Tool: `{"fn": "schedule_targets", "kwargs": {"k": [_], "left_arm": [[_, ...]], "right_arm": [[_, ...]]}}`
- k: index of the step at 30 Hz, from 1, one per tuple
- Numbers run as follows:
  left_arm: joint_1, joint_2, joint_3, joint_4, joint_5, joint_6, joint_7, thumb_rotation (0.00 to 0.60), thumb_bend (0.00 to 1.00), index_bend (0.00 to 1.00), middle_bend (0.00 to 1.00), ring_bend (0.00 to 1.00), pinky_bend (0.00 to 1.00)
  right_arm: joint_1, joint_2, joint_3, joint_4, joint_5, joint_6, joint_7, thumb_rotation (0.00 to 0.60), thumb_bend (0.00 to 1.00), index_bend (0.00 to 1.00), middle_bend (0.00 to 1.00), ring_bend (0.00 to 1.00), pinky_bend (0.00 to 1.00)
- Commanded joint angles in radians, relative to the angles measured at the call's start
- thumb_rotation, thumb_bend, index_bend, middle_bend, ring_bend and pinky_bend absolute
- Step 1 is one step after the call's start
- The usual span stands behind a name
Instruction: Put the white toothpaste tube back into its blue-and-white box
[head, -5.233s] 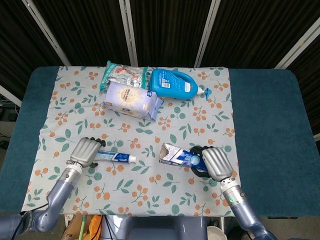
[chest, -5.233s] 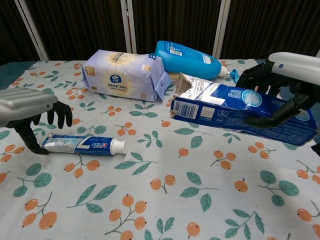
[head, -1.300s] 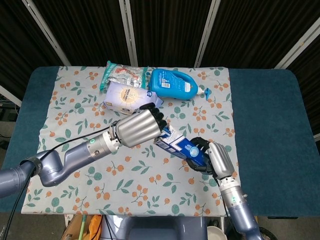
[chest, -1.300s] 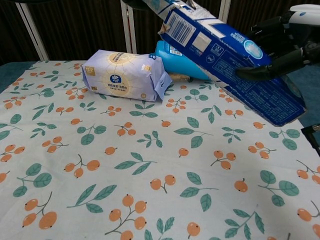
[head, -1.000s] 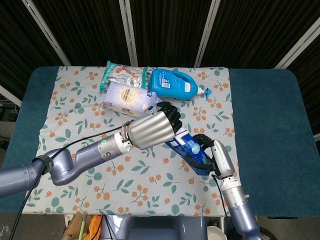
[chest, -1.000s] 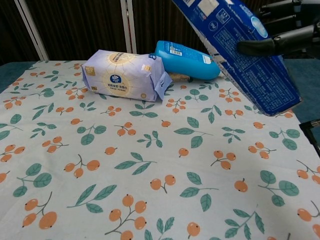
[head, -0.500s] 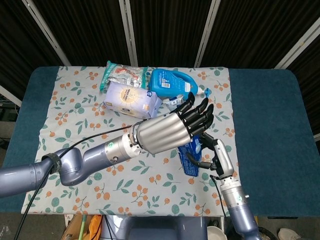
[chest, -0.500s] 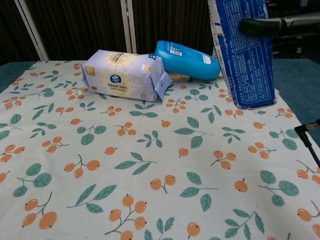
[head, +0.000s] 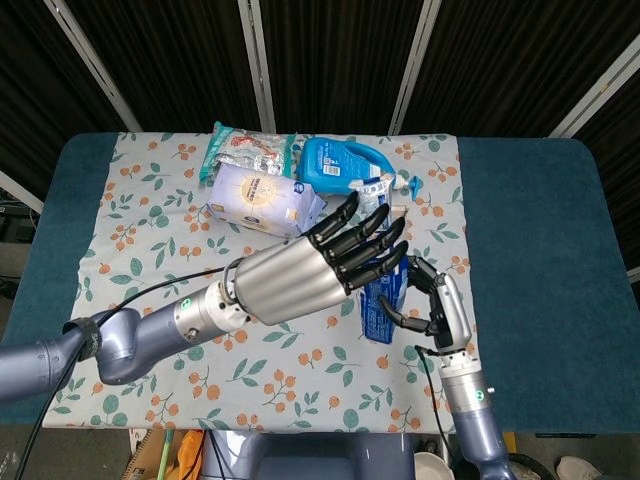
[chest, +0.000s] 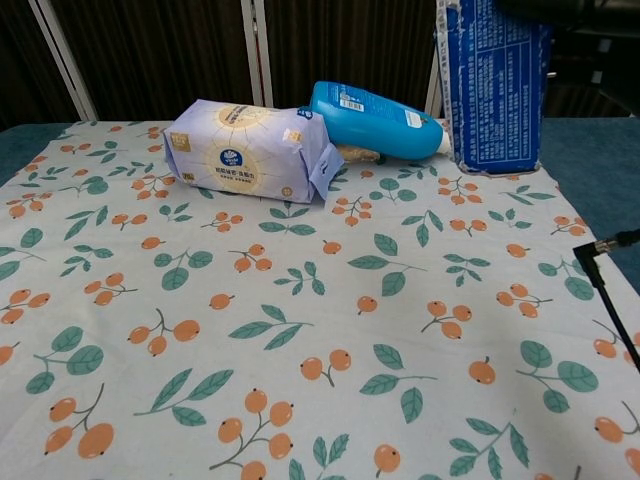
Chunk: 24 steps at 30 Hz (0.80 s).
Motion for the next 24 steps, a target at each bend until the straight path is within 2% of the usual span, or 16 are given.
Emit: {"fn": "schedule_targets", "kwargs": {"k": [1, 7, 12, 18, 24], "left_arm": [[0.083, 0.015, 0.047, -0.016, 0.028, 0.095, -0.042, 0.6, 0.12, 0.17, 0.16, 0.17, 0.26], [0.249, 0.032, 0.141, 0.016, 0.035, 0.26, -0.14, 0.6, 0.12, 0.17, 0.16, 0.17, 0.26], [0.396, 0.002, 0.235, 0.123, 0.004, 0.376, -0.252, 0.6, 0.12, 0.17, 0.16, 0.17, 0.26], [0.528, -0.047, 0.281, 0.259, -0.076, 0.479, -0.4, 0.6, 0.12, 0.17, 0.16, 0.17, 0.26], [0.639, -0.089, 0.32, 0.431, -0.137, 0.521, -0.536, 0.6, 0.12, 0.17, 0.16, 0.17, 0.26]], "right_arm": [[-0.009, -0.021, 0.002, 0.032, -0.04, 0.032, 0.031, 0.6, 0.31, 0.56, 0.55, 0.49, 0.57], [-0.025, -0.028, 0.018, 0.057, -0.098, 0.088, 0.082, 0.6, 0.31, 0.56, 0.56, 0.49, 0.57], [-0.041, -0.058, 0.04, 0.071, -0.122, 0.152, 0.144, 0.6, 0.31, 0.56, 0.55, 0.49, 0.57], [-0.06, -0.114, 0.083, 0.086, -0.143, 0.256, 0.177, 0.6, 0.31, 0.52, 0.55, 0.49, 0.57], [-0.06, -0.147, 0.111, 0.1, -0.141, 0.296, 0.183, 0.6, 0.31, 0.51, 0.55, 0.48, 0.57]]}}
